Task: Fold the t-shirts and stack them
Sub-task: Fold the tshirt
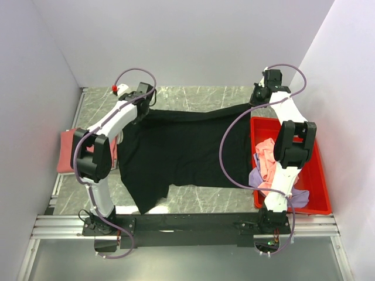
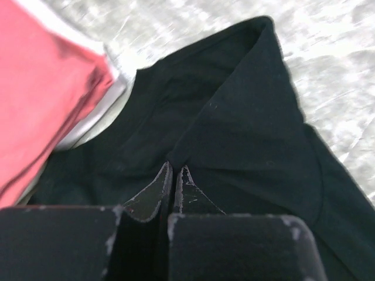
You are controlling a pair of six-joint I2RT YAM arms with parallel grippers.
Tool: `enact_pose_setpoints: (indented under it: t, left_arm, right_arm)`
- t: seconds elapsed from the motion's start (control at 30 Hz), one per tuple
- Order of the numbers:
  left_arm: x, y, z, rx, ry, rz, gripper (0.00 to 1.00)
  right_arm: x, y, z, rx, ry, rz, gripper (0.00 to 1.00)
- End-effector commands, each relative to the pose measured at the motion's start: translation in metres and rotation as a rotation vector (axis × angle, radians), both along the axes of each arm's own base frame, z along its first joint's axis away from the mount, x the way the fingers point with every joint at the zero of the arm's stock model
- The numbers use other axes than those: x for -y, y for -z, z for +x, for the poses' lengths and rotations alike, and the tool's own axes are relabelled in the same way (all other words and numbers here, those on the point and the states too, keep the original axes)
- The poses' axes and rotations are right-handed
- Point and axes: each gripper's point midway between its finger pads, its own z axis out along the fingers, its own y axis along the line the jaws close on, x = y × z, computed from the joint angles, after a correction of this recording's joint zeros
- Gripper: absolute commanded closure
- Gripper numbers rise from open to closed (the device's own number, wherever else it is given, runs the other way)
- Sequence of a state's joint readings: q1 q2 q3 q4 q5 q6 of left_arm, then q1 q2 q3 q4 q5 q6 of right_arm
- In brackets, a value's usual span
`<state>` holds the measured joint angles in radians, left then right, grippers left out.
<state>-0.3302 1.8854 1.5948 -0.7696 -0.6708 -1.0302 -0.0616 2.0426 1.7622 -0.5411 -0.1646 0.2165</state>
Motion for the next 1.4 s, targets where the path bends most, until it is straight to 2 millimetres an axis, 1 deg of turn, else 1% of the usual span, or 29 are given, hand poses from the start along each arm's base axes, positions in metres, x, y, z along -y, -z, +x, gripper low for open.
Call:
enact_pose_setpoints:
  t: [0.0,0.03,0.07,0.2,0.3,0.47,0.6,0.67,0.7,0.73,0.77,0.8,0.83,0.87,0.9,0.93,0.97,1.0,1.03,1.07,1.1,1.13,1.17,1.2,1.23,1.27,1.3,1.33,1.37]
  left_arm:
    - [-0.005,-0.025,-0.024,0.025,-0.079,0.009,0.99]
    - [-0.004,-0.02,-0.028,0.011,-0.071,0.01,0.99]
    - [-0.002,-0.021,-0.031,0.015,-0.066,0.001,0.99]
    - [0.009,-0.016,-0.042,-0.008,-0.048,-0.036,0.99]
    - [0.018,-0.017,-0.048,-0.008,-0.023,-0.058,0.99]
    - [0.023,-0.022,-0.062,0.01,0.003,-0.069,0.99]
    - [0.019,-0.009,-0.071,-0.031,0.006,-0.05,0.98]
    - [0.02,0.004,-0.078,-0.07,0.015,-0.053,0.99]
    - [0.02,0.015,-0.084,-0.096,0.024,-0.05,0.98]
    - [0.021,0.017,-0.087,-0.1,0.03,-0.062,0.98]
    - [0.021,0.022,-0.09,-0.107,0.038,-0.068,0.91]
    - [0.022,0.029,-0.094,-0.12,0.053,-0.075,0.88]
    - [0.022,0.028,-0.095,-0.116,0.057,-0.079,0.83]
    - [0.022,0.028,-0.096,-0.117,0.062,-0.078,0.76]
    - [0.021,0.027,-0.096,-0.114,0.062,-0.078,0.72]
    - [0.022,0.022,-0.096,-0.104,0.068,-0.082,0.69]
    - [0.024,0.018,-0.095,-0.092,0.083,-0.089,0.63]
    - [0.026,0.015,-0.095,-0.083,0.096,-0.093,0.59]
    - [0.031,0.01,-0.089,-0.053,0.117,-0.107,0.55]
    - [0.035,0.006,-0.087,-0.038,0.134,-0.119,0.47]
    - [0.037,0.004,-0.087,-0.032,0.159,-0.12,0.43]
    - [0.041,-0.004,-0.085,-0.004,0.178,-0.143,0.38]
    - [0.043,-0.009,-0.08,0.023,0.186,-0.151,0.23]
    - [0.046,-0.014,-0.077,0.036,0.205,-0.151,0.15]
    - [0.047,-0.017,-0.074,0.046,0.216,-0.156,0.1]
    - [0.047,-0.019,-0.068,0.06,0.218,-0.162,0.02]
    - [0.048,-0.024,-0.062,0.069,0.233,-0.162,0.01]
    - [0.042,-0.021,-0.055,0.062,0.221,-0.165,0.01]
    - [0.043,-0.019,-0.05,0.06,0.232,-0.185,0.01]
  right_arm:
    - [0.006,-0.031,-0.001,0.063,0.004,-0.038,1.0]
    - [0.006,-0.031,0.0,0.066,0.001,-0.037,1.0]
    - [0.005,-0.031,0.001,0.068,-0.001,-0.035,1.0]
    - [0.007,-0.028,0.001,0.063,0.005,-0.041,1.0]
    - [0.009,-0.027,0.001,0.056,0.008,-0.048,1.0]
    - [0.009,-0.027,0.002,0.058,0.008,-0.052,1.0]
    - [0.01,-0.025,0.0,0.053,0.017,-0.052,1.0]
    - [0.011,-0.019,-0.003,0.04,0.021,-0.056,1.0]
    - [0.011,-0.018,-0.005,0.037,0.022,-0.057,1.0]
    - [0.011,-0.013,-0.007,0.023,0.021,-0.058,1.0]
    - [0.012,-0.013,-0.009,0.023,0.023,-0.058,0.99]
    - [0.014,-0.013,-0.01,0.02,0.036,-0.065,0.96]
    - [0.014,-0.012,-0.012,0.014,0.04,-0.067,0.89]
    - [0.015,-0.012,-0.013,0.012,0.044,-0.07,0.84]
    - [0.017,-0.016,-0.014,0.015,0.057,-0.079,0.81]
    - [0.018,-0.018,-0.014,0.018,0.061,-0.082,0.77]
    - [0.018,-0.023,-0.015,0.029,0.064,-0.078,0.66]
    - [0.017,-0.027,-0.014,0.036,0.062,-0.074,0.62]
    - [0.016,-0.03,-0.014,0.043,0.062,-0.068,0.59]
    - [0.016,-0.033,-0.014,0.049,0.061,-0.064,0.54]
    - [0.014,-0.036,-0.013,0.055,0.056,-0.058,0.52]
    - [0.012,-0.04,-0.013,0.063,0.05,-0.049,0.5]
    - [0.011,-0.043,-0.012,0.07,0.047,-0.044,0.48]
    - [0.009,-0.044,-0.012,0.07,0.04,-0.041,0.36]
    - [0.007,-0.05,-0.01,0.083,0.032,-0.03,0.33]
    - [0.006,-0.052,-0.01,0.085,0.027,-0.026,0.3]
    - [0.005,-0.055,-0.009,0.094,0.022,-0.023,0.21]
    - [0.003,-0.06,-0.008,0.104,0.016,-0.019,0.16]
    - [0.001,-0.061,-0.008,0.106,0.004,-0.011,0.16]
